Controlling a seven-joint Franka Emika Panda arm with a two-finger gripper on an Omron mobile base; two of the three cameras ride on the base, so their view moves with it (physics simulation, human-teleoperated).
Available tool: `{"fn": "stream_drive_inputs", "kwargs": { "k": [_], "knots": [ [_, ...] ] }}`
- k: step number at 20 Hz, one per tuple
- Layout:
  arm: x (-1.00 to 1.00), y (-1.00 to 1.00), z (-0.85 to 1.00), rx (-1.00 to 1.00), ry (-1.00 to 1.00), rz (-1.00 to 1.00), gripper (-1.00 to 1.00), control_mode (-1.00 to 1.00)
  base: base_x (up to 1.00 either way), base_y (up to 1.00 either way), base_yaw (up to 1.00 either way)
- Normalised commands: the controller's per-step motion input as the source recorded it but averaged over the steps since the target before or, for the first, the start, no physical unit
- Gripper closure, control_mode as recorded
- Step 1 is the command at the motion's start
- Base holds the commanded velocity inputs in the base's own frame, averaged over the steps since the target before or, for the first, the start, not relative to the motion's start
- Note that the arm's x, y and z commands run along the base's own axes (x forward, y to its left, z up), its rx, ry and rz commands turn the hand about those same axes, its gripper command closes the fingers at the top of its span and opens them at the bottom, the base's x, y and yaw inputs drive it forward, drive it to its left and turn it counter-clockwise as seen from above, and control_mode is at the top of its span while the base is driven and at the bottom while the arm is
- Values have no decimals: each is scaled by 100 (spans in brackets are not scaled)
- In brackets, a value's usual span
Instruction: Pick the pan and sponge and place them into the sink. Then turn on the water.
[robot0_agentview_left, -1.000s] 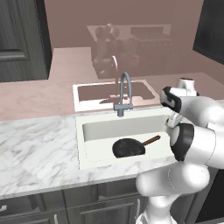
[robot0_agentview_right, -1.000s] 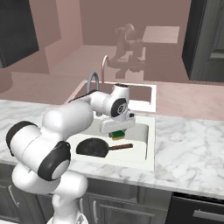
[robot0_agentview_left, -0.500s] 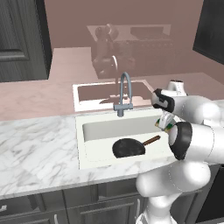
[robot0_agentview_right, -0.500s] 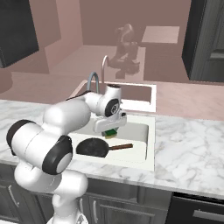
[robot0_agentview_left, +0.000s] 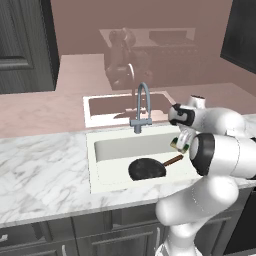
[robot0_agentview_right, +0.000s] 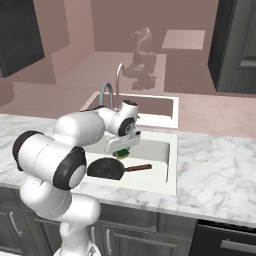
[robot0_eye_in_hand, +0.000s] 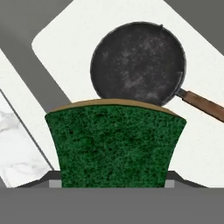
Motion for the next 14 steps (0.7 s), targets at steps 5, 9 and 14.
{"fn": "stream_drive_inputs", "kwargs": {
  "k": [5,9,14],
  "knots": [
    [8,16,-20,10,-9,9,100,-100,0,0,0],
    [16,20,-21,7,-8,9,100,-100,0,0,0],
    [20,19,-19,1,-4,9,100,-100,0,0,0]
  ]
}}
